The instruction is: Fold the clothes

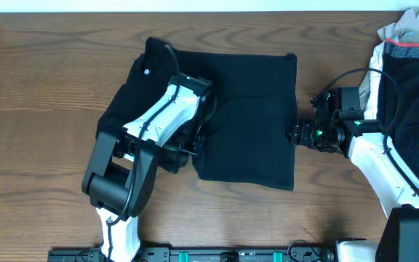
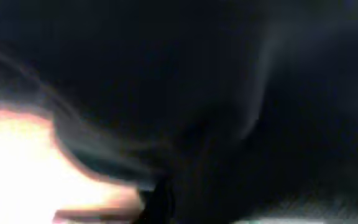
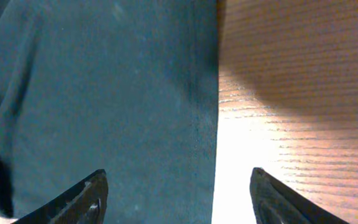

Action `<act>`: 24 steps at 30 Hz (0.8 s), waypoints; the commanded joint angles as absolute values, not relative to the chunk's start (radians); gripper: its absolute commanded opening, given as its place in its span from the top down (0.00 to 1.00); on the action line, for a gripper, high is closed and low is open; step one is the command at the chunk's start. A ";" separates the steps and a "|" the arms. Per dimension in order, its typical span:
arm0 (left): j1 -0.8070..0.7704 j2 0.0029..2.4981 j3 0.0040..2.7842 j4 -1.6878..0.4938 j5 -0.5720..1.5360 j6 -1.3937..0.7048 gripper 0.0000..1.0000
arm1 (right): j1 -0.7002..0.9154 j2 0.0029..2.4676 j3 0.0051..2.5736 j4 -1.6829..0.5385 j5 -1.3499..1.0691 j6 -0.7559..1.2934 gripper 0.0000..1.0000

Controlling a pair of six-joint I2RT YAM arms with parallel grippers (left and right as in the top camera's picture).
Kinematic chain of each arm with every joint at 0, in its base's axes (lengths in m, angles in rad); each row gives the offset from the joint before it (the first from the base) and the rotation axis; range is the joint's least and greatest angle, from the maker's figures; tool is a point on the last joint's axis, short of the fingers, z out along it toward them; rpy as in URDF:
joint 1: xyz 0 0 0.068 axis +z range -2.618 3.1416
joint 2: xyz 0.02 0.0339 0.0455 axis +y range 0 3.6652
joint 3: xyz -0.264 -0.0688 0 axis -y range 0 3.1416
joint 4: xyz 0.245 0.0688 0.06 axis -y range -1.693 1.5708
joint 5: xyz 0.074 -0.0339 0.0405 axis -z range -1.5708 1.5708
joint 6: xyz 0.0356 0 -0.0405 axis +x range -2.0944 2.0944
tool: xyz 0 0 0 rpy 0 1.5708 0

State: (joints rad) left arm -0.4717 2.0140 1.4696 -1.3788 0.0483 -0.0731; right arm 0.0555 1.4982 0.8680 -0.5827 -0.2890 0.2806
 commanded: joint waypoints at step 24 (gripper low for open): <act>-0.447 2.030 1.784 -1.372 0.045 0.050 0.26 | 0.044 1.500 0.868 -0.591 -0.297 0.291 0.29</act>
